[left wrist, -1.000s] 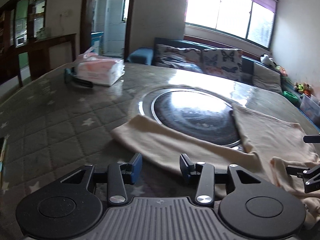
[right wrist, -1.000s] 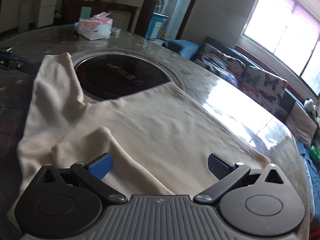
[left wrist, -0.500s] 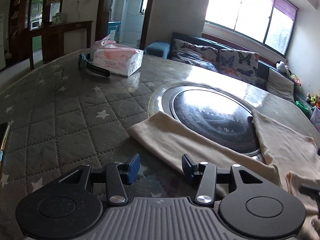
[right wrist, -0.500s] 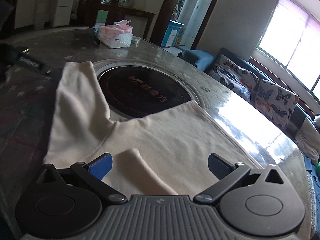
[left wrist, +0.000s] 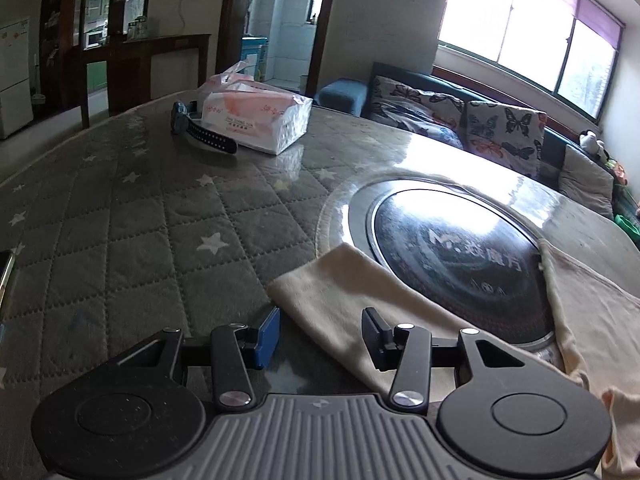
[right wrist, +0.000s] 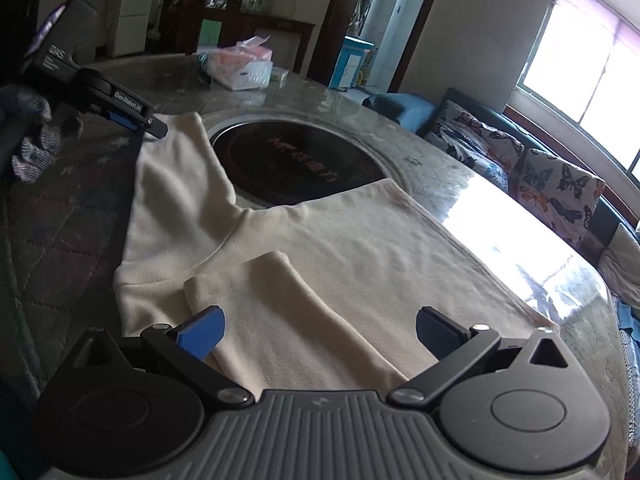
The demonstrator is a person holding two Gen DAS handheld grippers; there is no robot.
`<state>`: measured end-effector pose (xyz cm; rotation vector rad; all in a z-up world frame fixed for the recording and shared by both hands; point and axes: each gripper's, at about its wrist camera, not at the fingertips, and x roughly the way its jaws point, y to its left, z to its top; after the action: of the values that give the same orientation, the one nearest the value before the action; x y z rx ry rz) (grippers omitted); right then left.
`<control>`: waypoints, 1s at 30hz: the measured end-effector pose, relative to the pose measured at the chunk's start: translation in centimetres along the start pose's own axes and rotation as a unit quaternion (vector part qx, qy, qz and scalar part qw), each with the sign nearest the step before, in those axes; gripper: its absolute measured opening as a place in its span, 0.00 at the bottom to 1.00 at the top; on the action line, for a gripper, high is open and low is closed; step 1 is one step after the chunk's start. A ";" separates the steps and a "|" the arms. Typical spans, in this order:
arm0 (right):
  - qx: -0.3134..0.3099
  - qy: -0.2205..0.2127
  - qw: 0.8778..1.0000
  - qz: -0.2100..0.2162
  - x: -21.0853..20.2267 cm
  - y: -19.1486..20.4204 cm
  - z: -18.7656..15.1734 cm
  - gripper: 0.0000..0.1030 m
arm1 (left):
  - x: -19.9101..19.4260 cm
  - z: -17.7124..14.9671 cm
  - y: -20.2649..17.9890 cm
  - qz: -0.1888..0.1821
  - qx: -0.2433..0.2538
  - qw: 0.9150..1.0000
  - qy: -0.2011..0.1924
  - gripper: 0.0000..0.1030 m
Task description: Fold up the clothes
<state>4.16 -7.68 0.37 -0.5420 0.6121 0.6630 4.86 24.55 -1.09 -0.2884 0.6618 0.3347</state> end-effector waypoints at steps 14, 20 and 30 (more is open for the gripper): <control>0.071 -0.015 0.997 -0.034 -2.9 -3.0 -2.2 1.00 | -2.2 1.2 -0.7 -0.028 -0.022 0.998 -0.052 0.03; 0.112 -0.021 0.992 -0.057 -4.2 -5.0 -3.7 1.00 | -6.9 2.0 -5.1 -0.103 0.022 0.990 -0.090 0.03; 0.164 -0.036 0.981 -0.093 -6.6 -7.5 -7.0 1.00 | -11.9 0.3 -14.4 -0.236 0.116 0.960 -0.093 0.03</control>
<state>2.81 -19.71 1.89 -0.2614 0.5811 0.3912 1.88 9.06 8.93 -0.1791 0.4239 -0.1728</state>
